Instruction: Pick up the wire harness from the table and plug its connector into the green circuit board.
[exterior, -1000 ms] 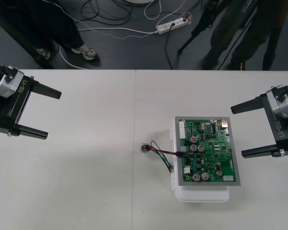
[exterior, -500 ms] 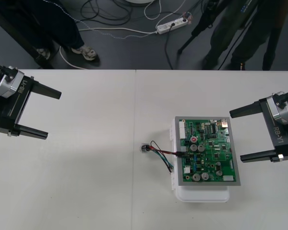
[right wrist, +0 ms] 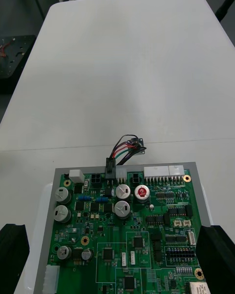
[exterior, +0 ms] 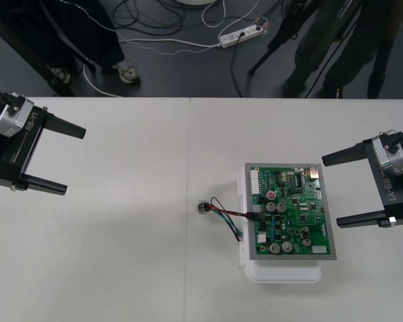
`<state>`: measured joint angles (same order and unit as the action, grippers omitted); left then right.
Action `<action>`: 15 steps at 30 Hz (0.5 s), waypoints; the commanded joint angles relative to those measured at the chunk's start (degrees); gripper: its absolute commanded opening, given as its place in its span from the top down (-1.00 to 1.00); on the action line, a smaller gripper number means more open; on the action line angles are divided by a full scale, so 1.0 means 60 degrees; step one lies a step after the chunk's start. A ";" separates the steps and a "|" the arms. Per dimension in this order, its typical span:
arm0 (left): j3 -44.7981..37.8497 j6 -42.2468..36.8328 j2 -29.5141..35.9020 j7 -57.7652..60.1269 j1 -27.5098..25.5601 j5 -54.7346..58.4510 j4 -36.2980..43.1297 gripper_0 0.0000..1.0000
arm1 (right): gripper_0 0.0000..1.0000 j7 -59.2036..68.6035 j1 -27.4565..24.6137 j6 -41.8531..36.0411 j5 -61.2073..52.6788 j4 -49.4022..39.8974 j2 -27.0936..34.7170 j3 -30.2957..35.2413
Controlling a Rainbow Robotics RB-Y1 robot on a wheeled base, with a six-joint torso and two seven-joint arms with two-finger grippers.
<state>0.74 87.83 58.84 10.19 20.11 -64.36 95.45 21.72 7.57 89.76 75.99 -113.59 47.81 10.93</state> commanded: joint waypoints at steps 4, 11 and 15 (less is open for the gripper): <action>-0.0314 0.0361 0.0404 -0.0511 -0.0115 -0.0025 0.0235 -1.00 | -1.00 -0.0500 -0.0133 0.0041 0.0050 -0.0024 -0.0059 0.0317; -0.0314 0.0361 0.0404 -0.0511 -0.0115 -0.0025 0.0235 -1.00 | -1.00 -0.0500 -0.0133 0.0041 0.0050 -0.0024 -0.0059 0.0317; -0.0314 0.0361 0.0404 -0.0511 -0.0115 -0.0025 0.0235 -1.00 | -1.00 -0.0500 -0.0133 0.0041 0.0050 -0.0024 -0.0059 0.0317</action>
<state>0.74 87.83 58.84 10.19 20.11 -64.36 95.45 21.72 7.44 89.76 76.03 -113.54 47.81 10.93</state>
